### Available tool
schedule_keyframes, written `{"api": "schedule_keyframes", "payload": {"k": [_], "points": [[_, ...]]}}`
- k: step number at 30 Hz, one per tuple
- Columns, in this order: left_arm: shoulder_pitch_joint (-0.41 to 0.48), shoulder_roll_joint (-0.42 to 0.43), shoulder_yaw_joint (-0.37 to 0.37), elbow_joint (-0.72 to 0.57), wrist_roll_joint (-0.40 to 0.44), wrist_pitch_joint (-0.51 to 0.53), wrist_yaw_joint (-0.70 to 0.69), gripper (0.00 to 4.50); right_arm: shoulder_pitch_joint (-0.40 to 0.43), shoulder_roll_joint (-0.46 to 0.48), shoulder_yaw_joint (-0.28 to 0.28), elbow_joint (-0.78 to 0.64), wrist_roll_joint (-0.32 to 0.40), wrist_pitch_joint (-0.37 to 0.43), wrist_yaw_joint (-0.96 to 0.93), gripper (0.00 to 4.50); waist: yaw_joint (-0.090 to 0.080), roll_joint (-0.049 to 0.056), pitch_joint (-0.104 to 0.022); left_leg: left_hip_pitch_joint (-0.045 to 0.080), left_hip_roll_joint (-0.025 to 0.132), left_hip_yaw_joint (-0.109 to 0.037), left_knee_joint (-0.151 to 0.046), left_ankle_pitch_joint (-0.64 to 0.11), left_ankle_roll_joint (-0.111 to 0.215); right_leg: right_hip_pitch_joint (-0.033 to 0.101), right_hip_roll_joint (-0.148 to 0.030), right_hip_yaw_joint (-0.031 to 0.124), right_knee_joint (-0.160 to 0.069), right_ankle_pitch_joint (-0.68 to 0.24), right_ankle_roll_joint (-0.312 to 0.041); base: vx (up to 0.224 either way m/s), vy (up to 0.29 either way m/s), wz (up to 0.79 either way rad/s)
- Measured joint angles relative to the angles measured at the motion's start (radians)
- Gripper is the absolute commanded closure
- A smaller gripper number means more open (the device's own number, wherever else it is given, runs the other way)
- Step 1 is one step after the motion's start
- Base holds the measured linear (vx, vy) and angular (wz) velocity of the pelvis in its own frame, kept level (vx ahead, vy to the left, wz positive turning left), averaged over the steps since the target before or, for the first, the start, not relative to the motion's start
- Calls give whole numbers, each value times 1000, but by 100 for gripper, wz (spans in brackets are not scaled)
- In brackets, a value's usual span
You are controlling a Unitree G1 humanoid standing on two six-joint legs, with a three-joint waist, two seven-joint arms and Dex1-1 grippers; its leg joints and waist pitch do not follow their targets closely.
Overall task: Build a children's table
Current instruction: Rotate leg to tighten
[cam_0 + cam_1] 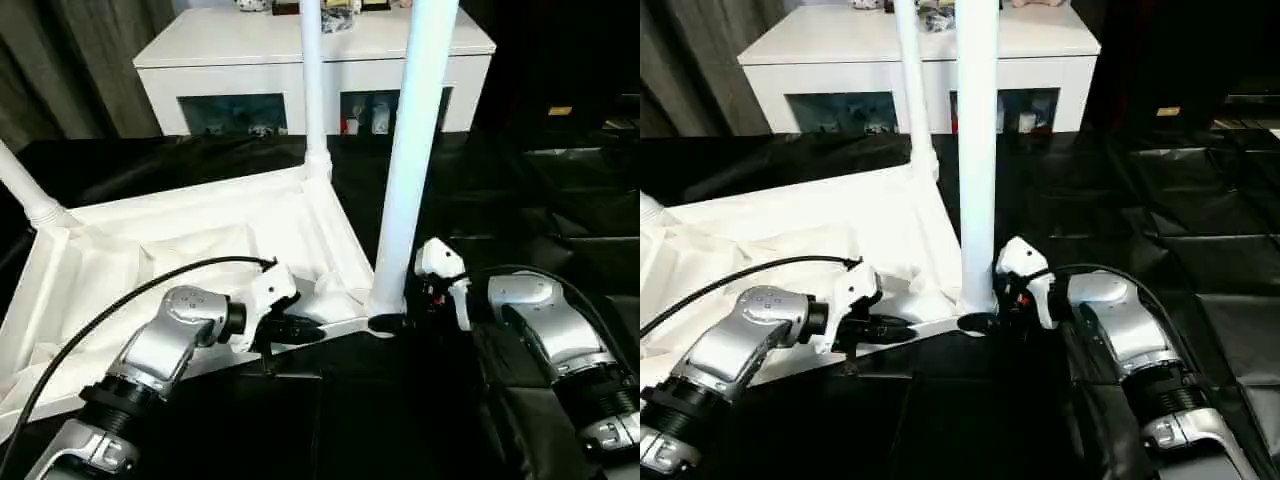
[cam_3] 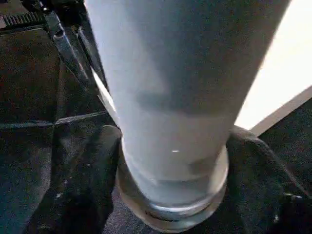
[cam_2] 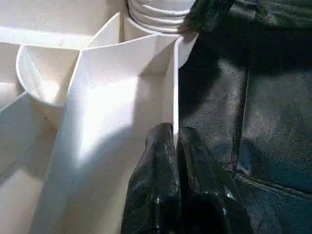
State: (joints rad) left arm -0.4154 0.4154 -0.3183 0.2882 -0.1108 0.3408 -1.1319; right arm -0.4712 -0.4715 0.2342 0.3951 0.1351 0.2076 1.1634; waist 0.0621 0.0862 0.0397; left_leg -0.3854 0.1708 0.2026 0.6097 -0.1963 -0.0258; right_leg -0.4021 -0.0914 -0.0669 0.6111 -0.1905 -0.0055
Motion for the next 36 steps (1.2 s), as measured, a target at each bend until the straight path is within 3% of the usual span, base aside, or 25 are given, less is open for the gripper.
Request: {"api": "schedule_keyframes", "payload": {"k": [9,15,18,22,28,32,34,36], "points": [[2,0,2,1,1,-1,7,450,-1,29,-8,7,-2,12,-30,182,-1,-3,-1,1,0,0,0,0,0,0,0,0,1,0,0,0,0,0],[-54,-74,35,92,52,-9,180,450,-57,190,-91,141,-26,39,-361,183,-28,-7,-1,3,0,0,0,0,-1,0,0,0,1,2,-3,0,0,0],[-97,-121,41,139,70,21,268,450,-88,244,-124,193,-32,47,-500,183,-29,-7,-1,3,-1,0,0,0,-1,1,0,1,1,2,-3,0,0,0],[-188,-248,58,256,85,59,452,450,-161,336,-188,295,-64,52,-790,184,-25,-6,-1,2,-2,0,0,0,-1,2,-1,2,0,2,-3,0,0,0],[-263,-336,62,376,112,20,570,450,-206,419,-247,402,-84,-37,-1036,184,-9,0,-4,0,-2,0,0,1,-1,3,-1,3,-1,2,-3,0,0,0],[-270,-337,61,390,116,10,572,450,-211,422,-248,429,-90,-83,-1038,184,-7,2,-4,0,-2,0,0,1,0,3,-1,2,-2,2,-2,0,0,0],[-260,-322,50,369,115,11,559,450,-199,411,-248,425,-90,-105,-989,128,-8,2,-4,0,-2,0,-1,1,0,3,-1,2,-2,1,-2,0,0,0],[-253,-304,50,357,115,11,556,450,-187,408,-241,412,-89,-113,-937,111,-13,2,-4,0,-2,0,-2,1,0,2,-1,1,-2,1,-1,0,0,0]]}}
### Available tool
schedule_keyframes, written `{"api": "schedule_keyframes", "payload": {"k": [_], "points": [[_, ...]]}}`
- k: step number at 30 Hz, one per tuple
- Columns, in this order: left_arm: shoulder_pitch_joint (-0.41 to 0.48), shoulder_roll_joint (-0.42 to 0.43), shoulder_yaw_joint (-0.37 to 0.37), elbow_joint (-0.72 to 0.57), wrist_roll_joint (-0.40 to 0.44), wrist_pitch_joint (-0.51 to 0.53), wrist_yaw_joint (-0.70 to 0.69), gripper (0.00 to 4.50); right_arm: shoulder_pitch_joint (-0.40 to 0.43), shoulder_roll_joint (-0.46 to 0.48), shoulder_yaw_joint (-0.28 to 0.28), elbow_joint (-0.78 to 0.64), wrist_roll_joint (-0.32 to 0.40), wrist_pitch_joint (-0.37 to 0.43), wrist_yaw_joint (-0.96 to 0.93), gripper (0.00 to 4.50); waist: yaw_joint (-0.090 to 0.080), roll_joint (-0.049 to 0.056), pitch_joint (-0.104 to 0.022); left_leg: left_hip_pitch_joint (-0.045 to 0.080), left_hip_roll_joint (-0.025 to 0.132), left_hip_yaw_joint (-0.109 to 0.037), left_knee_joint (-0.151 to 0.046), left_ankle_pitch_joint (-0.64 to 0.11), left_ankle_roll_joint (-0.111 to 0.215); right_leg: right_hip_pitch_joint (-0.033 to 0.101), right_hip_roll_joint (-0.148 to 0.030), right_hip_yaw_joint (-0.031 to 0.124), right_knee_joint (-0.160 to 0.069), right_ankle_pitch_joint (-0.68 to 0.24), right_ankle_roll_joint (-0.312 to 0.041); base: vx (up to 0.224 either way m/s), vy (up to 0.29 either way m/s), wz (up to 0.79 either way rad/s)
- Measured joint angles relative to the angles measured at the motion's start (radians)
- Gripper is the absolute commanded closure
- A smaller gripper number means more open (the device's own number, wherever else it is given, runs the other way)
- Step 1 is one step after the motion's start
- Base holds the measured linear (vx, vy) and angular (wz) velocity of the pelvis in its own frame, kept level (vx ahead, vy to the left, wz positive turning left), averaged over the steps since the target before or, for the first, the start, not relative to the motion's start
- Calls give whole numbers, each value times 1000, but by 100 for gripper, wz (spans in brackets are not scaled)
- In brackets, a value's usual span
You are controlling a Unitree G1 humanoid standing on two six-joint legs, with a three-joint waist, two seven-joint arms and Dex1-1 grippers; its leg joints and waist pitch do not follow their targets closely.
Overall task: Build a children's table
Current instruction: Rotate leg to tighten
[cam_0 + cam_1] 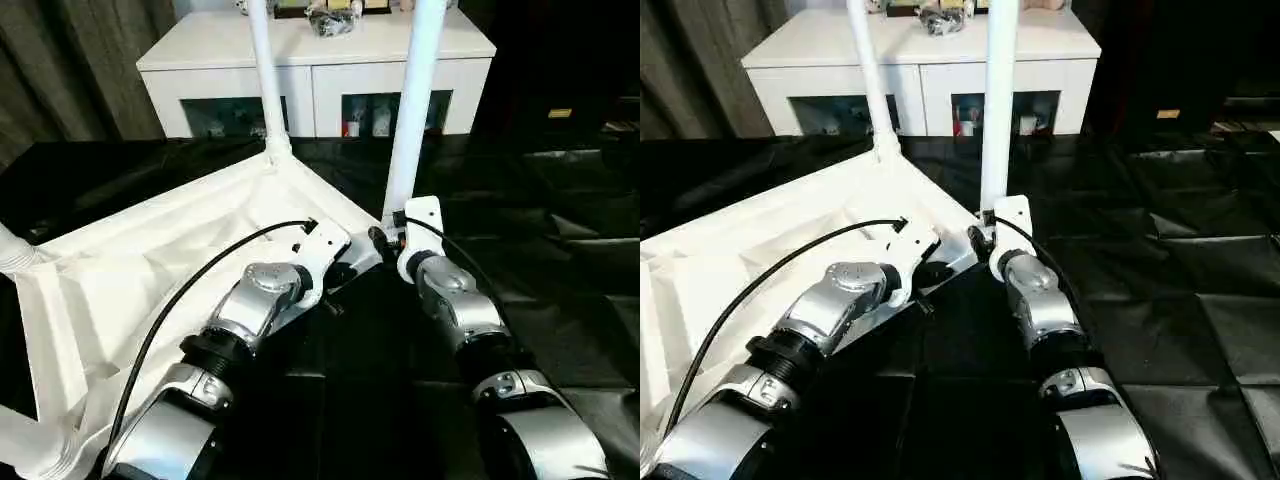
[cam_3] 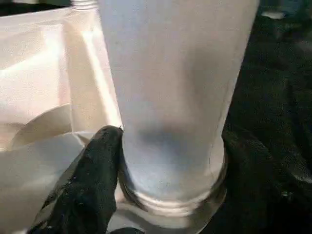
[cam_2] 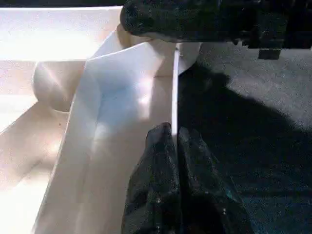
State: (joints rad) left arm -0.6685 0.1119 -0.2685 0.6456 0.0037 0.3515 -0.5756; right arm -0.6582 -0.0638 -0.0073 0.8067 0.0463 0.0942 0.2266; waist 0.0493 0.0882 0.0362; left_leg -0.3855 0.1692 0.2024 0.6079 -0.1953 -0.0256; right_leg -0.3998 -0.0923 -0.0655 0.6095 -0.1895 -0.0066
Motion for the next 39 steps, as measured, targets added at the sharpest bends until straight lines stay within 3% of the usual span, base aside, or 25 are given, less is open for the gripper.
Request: {"api": "schedule_keyframes", "payload": {"k": [3,6,9,12,16,20,22,30,39], "points": [[12,53,11,-19,0,4,-28,450,13,-37,44,-28,6,-12,143,79,-22,-2,1,0,1,-3,0,0,0,-2,1,-3,1,0,0,0,0,0],[46,91,14,-75,-5,12,-93,450,40,-113,96,-85,19,-8,310,59,-22,-4,2,0,2,-3,0,0,0,-3,1,-4,0,0,0,0,0,0],[83,132,7,-132,-11,15,-145,450,60,-203,171,-137,-18,-25,463,59,-17,-4,2,0,2,-3,-1,2,4,-3,1,-4,0,0,1,0,0,0],[108,176,-10,-174,-17,10,-199,450,96,-247,199,-176,-14,-28,590,59,-17,-5,2,0,2,-2,-1,1,2,-4,1,-4,0,0,1,0,0,0],[179,272,-23,-259,-64,-11,-365,450,124,-324,203,-242,30,-3,754,59,-12,-5,2,0,3,-2,-1,0,0,-3,1,-4,1,0,1,0,0,0],[240,338,-45,-358,-95,-6,-503,450,149,-333,217,-299,57,13,825,59,1,-5,2,1,3,-1,-1,0,0,-3,1,-3,1,0,1,0,0,0],[243,339,-54,-370,-97,-3,-520,450,159,-332,224,-319,67,20,842,59,10,-5,3,0,2,1,0,0,0,-3,0,-1,1,0,1,0,0,0],[247,346,-62,-386,-98,-3,-533,450,184,-372,240,-373,77,59,916,59,11,-6,3,0,2,3,0,0,0,-3,0,0,0,0,1,0,0,0],[249,347,-62,-387,-97,0,-542,450,186,-375,236,-374,78,82,913,141,12,-6,3,0,3,3,1,0,0,-2,0,0,0,0,1,0,0,0]]}}
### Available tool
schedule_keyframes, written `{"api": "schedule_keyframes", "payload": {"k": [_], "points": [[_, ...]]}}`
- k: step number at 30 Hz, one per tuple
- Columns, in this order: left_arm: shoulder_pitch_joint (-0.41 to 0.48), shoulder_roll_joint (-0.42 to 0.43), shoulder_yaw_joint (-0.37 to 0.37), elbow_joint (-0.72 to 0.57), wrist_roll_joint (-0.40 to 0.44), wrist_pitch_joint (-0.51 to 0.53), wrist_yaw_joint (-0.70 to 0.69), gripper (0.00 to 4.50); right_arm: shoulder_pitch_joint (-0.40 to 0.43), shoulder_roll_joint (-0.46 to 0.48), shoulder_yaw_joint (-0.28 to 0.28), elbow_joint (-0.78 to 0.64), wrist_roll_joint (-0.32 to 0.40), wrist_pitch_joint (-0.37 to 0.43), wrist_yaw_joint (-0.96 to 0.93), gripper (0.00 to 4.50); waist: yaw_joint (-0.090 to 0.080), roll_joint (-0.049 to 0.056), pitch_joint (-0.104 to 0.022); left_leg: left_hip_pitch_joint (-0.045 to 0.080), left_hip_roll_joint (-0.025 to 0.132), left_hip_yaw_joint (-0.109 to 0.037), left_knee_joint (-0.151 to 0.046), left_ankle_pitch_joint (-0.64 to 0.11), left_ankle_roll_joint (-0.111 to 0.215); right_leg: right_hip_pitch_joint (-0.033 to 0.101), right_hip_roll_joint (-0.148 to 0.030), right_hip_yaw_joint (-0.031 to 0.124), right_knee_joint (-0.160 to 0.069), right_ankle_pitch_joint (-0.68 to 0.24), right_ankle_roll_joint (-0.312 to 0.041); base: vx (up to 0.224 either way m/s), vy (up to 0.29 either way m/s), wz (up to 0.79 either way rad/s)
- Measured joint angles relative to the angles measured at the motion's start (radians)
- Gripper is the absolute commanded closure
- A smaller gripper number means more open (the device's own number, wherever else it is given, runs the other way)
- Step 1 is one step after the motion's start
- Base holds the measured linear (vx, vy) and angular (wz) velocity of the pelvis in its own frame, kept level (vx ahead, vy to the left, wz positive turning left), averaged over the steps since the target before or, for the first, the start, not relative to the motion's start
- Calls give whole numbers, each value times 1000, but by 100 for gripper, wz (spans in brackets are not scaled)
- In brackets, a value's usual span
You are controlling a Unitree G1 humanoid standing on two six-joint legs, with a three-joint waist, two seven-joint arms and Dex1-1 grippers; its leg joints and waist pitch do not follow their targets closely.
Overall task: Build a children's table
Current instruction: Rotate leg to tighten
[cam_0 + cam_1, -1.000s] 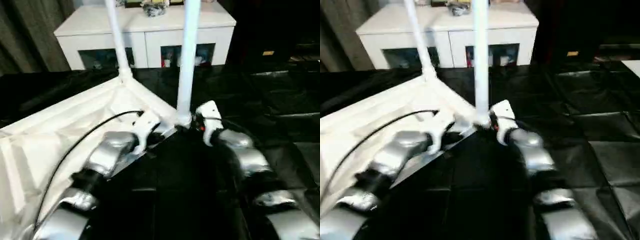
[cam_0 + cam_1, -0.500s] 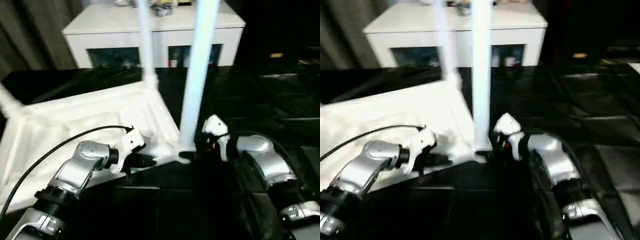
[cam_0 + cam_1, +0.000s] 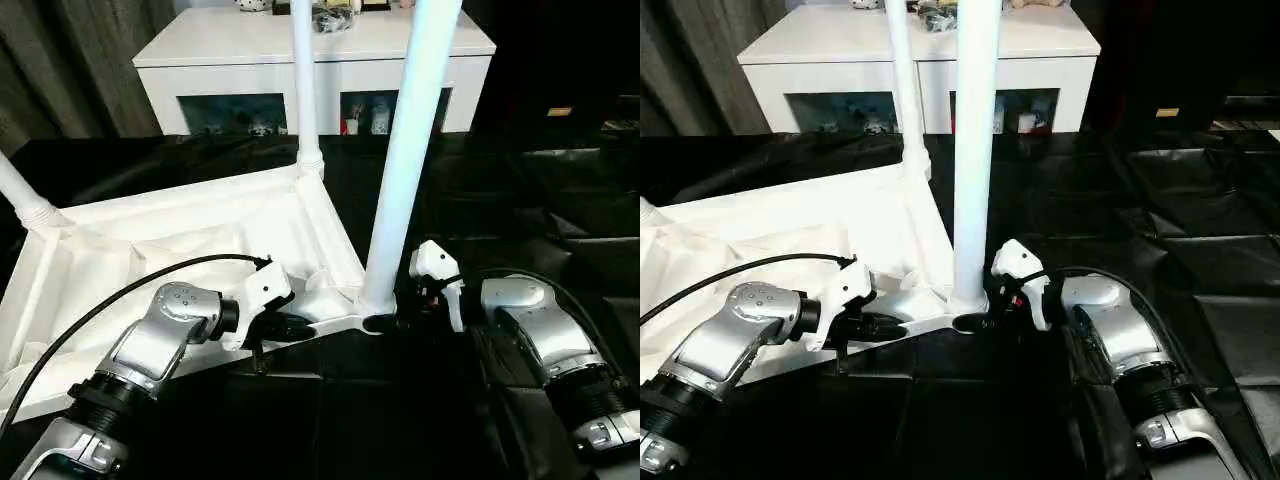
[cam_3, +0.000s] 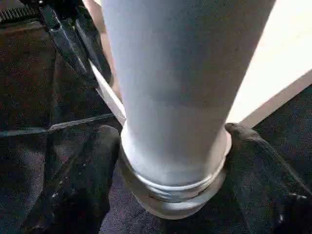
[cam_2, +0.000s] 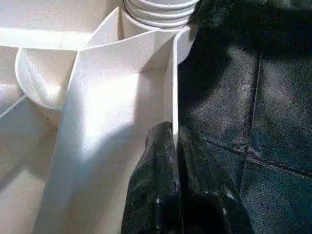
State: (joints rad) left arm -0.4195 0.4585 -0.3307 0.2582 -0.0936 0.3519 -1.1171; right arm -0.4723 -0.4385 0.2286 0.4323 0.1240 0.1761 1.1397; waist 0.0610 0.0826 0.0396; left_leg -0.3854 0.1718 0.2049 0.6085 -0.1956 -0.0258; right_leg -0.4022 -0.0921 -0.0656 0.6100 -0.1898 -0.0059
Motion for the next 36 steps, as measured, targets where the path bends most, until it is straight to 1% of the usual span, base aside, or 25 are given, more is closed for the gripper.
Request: {"api": "schedule_keyframes", "payload": {"k": [6,11,13,14,15,16,18,20,22,24,26,28,32,34,36], "points": [[0,-1,0,0,0,0,-1,450,0,3,-4,0,1,11,-2,173,0,0,0,0,0,0,0,0,0,0,0,0,0,0,0,0,0,0],[1,-2,0,-1,1,1,-1,450,0,4,-4,-1,2,15,-1,178,1,0,0,0,0,0,0,0,0,0,0,0,0,0,0,0,0,0],[4,-8,5,-1,2,4,10,450,0,30,-11,5,-1,17,-32,178,-2,-1,-1,0,0,0,0,0,0,0,0,0,0,0,0,0,0,0],[4,-13,9,0,5,4,22,450,-1,46,-18,14,-2,17,-62,178,-3,-2,-1,1,0,0,0,0,0,0,0,0,1,0,0,0,0,0],[4,-16,14,2,11,6,37,450,-2,60,-28,25,-8,17,-94,178,-8,-2,-1,1,0,0,0,0,0,0,0,0,1,0,0,0,0,0],[-1,-31,22,18,15,6,68,450,-9,95,-37,52,-11,12,-153,178,-14,-2,-1,2,0,0,0,0,0,1,0,0,1,1,-1,0,0,0],[-37,-89,36,76,46,5,156,450,-44,158,-79,120,-28,15,-304,178,-26,-3,-1,3,0,0,1,0,0,1,0,1,1,2,-3,0,0,0],[-69,-142,42,123,61,10,237,450,-62,206,-105,154,-39,28,-433,178,-27,-3,0,3,-1,0,1,0,0,2,0,1,0,2,-3,0,0,0],[-98,-196,50,165,68,23,310,450,-80,241,-132,176,-45,43,-543,178,-27,-4,-1,3,-1,0,1,0,0,3,0,1,0,2,-3,0,0,0],[-117,-224,52,187,69,36,352,450,-84,264,-143,184,-56,45,-614,178,-26,-3,-1,4,-1,0,1,0,0,3,0,1,0,2,-3,0,0,0],[-144,-265,59,225,71,50,407,450,-97,292,-156,210,-64,40,-703,178,-23,-2,-2,3,-1,0,1,0,0,4,0,2,0,2,-3,0,0,0],[-187,-324,73,287,90,57,482,450,-132,345,-187,263,-88,28,-843,178,-21,-1,-2,3,-1,0,0,0,0,5,0,2,0,2,-2,0,0,0],[-217,-362,73,340,102,40,539,450,-160,385,-212,322,-98,-6,-966,179,-20,2,-4,2,-2,0,0,0,0,6,-1,2,-1,1,-2,0,0,0],[-219,-366,72,346,109,32,540,450,-164,390,-212,333,-102,-19,-977,179,-21,5,-5,2,-2,0,0,0,0,7,-1,2,-1,1,-2,0,0,0],[-219,-365,70,346,109,30,540,450,-164,390,-212,335,-108,-28,-975,179,-21,5,-5,2,-2,0,0,0,0,6,-1,2,-2,1,-2,0,0,0]]}}
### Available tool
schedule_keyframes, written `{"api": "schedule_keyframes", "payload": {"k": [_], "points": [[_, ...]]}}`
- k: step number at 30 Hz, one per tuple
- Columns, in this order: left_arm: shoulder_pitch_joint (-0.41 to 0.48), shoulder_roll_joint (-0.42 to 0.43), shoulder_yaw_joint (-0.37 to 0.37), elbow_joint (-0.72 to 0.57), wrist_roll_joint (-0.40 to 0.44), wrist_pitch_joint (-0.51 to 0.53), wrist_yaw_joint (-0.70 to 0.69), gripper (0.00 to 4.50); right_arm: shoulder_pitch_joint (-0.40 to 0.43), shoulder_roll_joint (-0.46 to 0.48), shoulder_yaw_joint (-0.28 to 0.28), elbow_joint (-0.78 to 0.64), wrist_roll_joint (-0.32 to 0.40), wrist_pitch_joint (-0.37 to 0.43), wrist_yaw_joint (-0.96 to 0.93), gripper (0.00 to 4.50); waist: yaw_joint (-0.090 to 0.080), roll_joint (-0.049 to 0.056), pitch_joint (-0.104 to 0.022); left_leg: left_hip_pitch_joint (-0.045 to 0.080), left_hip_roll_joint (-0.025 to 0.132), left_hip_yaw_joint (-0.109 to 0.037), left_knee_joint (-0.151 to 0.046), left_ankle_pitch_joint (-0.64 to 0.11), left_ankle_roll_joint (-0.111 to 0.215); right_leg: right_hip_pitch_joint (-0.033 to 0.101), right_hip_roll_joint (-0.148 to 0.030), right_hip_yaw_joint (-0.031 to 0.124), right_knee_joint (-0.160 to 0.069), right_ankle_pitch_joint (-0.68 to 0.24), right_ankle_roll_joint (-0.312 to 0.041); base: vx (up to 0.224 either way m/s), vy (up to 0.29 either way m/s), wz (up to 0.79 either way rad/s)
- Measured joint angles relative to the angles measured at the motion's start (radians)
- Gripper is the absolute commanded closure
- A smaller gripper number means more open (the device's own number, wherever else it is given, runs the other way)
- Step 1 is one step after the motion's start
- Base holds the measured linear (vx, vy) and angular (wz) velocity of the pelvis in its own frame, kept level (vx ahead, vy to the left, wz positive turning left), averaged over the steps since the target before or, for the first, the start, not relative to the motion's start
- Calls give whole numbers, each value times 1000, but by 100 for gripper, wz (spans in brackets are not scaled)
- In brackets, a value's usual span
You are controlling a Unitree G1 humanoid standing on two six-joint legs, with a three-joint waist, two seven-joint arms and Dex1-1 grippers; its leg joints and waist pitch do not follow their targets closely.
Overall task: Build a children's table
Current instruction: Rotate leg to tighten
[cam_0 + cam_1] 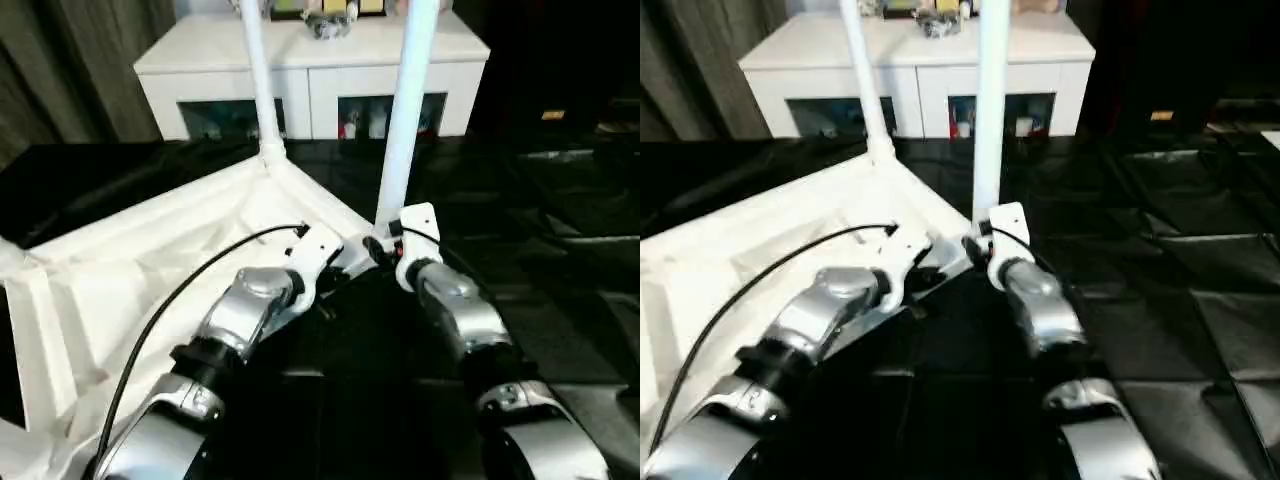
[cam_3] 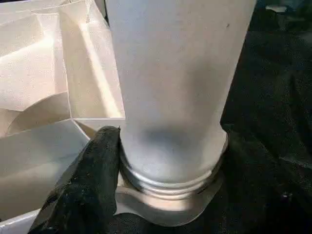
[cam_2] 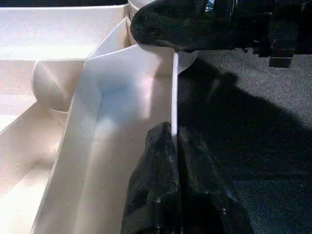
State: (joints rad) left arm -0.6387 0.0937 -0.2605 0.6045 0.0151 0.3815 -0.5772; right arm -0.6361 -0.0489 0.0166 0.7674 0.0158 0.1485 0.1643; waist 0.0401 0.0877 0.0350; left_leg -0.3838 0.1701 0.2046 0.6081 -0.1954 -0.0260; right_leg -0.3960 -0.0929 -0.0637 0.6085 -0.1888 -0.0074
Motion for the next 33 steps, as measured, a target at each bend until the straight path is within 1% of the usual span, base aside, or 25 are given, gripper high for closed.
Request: {"api": "schedule_keyframes", "payload": {"k": [1,3,6,9,11,13,15,16,18,20,21,22,24,29,33], "points": [[1,4,-3,-3,1,-3,-4,450,2,-2,0,-1,1,-5,12,179,0,0,0,0,0,0,0,0,0,0,0,0,0,0,0,0,0,0],[5,13,-9,-11,1,-8,-17,450,8,-7,0,-3,1,-19,31,109,-2,1,0,0,0,0,-1,0,0,-1,0,0,0,0,1,0,0,0],[19,43,-16,-39,3,-16,-53,450,21,-36,9,-21,12,-25,126,103,-5,1,1,-1,0,0,-2,0,0,-2,0,-1,0,-1,2,0,0,0],[48,84,-29,-82,1,-32,-119,450,44,-89,38,-62,23,-20,263,64,-7,1,1,-1,1,-1,-4,0,0,-3,1,-1,0,-3,5,0,0,0],[61,102,-29,-104,-3,-31,-146,450,56,-124,58,-96,28,-5,337,63,-7,1,1,-2,1,-1,-5,0,0,-4,1,-2,0,-4,6,0,0,0],[94,137,-35,-151,-18,-34,-205,450,94,-211,111,-174,32,7,479,63,-3,2,0,-1,2,-1,-5,1,2,-4,1,-2,1,-6,8,0,0,0],[123,175,-43,-188,-33,-49,-265,450,127,-281,147,-243,33,16,597,63,0,2,0,-2,2,-1,-5,1,2,-4,1,-2,0,-6,8,0,0,0],[144,206,-48,-214,-44,-63,-310,450,147,-327,158,-285,37,21,671,63,1,2,0,-2,2,-1,-5,1,2,-4,1,-2,0,-7,8,0,0,0],[179,239,-53,-250,-66,-80,-380,450,171,-365,175,-330,57,26,759,63,3,3,1,-2,2,-1,-5,1,1,-4,2,-2,1,-7,8,0,0,0],[207,274,-55,-288,-90,-79,-444,450,175,-380,182,-348,69,31,815,63,4,4,1,-2,2,-1,-5,0,0,-4,1,-2,1,-7,8,0,0,0],[213,284,-63,-303,-96,-76,-466,450,175,-386,188,-359,72,34,834,63,8,5,2,-2,2,-1,-5,0,0,-4,1,-2,1,-6,8,0,0,0],[218,289,-71,-317,-99,-73,-483,450,177,-389,191,-372,76,37,856,63,15,5,3,-2,2,0,-5,0,0,-4,1,-2,1,-6,8,0,0,0],[219,294,-72,-325,-100,-72,-498,450,182,-396,192,-384,89,40,873,63,19,4,3,-2,2,0,-4,0,0,-3,1,-1,1,-6,7,0,0,0],[230,305,-71,-338,-105,-71,-521,450,196,-413,194,-421,109,71,924,63,19,4,3,-2,2,0,-4,0,0,-4,1,-1,1,-6,7,0,0,0],[235,312,-71,-345,-108,-68,-528,450,206,-427,215,-439,109,81,958,63,19,4,3,-2,2,0,-4,0,0,-4,1,-1,1,-6,8,0,0,0]]}}
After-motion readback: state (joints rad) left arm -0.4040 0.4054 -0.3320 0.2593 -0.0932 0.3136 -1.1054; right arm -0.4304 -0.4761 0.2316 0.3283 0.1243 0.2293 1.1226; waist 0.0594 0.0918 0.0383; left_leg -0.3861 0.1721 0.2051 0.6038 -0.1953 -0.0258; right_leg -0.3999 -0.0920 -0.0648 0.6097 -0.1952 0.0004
